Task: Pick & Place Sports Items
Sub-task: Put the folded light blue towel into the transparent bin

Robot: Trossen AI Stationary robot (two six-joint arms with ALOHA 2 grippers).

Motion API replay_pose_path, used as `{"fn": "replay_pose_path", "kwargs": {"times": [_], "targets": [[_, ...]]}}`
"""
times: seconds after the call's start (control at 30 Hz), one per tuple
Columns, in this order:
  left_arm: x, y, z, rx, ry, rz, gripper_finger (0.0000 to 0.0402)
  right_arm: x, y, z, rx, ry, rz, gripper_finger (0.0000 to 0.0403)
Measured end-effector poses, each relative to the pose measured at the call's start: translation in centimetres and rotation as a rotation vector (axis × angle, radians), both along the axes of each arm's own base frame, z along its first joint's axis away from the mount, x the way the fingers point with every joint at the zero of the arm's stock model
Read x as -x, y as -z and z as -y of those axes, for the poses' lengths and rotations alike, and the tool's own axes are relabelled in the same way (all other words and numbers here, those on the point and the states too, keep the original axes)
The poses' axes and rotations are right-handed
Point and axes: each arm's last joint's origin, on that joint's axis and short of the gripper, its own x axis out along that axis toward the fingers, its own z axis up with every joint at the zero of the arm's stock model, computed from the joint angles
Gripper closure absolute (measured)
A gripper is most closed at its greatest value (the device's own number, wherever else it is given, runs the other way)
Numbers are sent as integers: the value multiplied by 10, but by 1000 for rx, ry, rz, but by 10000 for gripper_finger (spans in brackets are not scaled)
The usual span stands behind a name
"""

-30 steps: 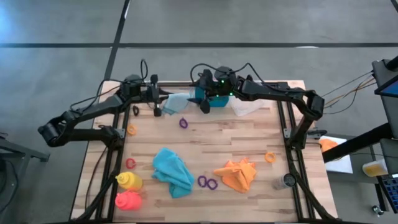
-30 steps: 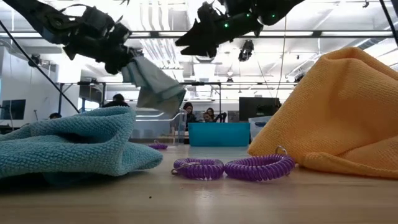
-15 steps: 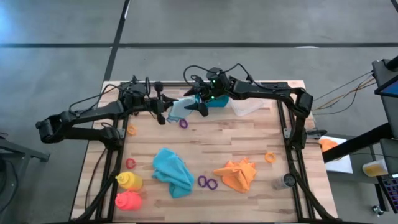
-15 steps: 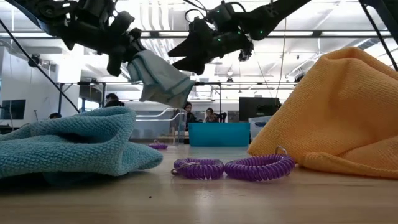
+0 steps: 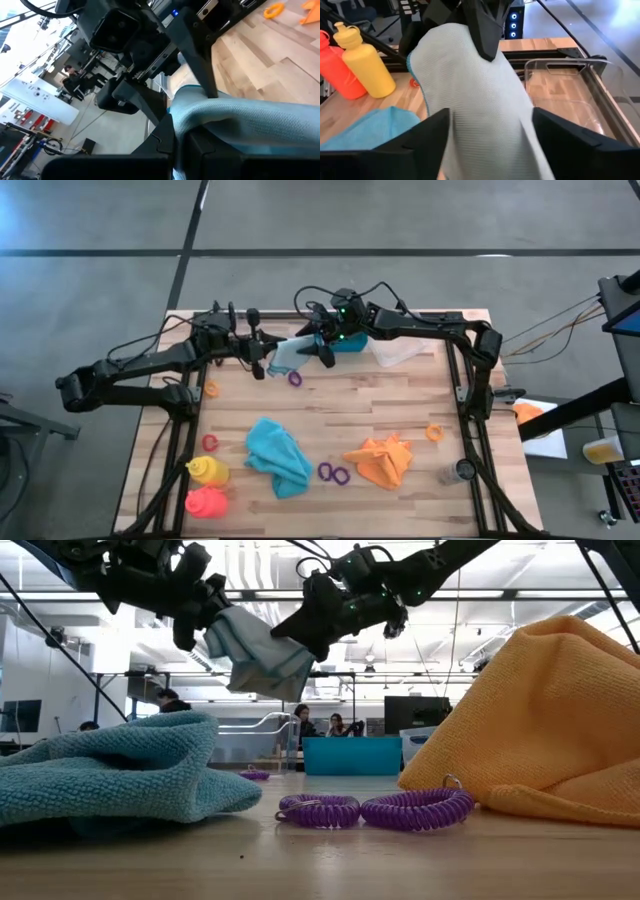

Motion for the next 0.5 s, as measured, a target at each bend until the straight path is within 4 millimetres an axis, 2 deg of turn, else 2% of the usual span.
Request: {"fn": "replay_pose_path", "kwargs": {"times": [0.13,0.3,0.33,0.5], "targets": [[0,-2,0,1,-2,5,388,1,0,2,4,3,1,232],[-1,-4,0,-2,-1,12,388,1,0,3,20,-1,2,362],[-1,-4,0,-2,-1,12,388,1,0,3,33,-6,3,376],[-1,-4,0,26,-7,19,388,1,0,3,41,-9,3,386]]}}
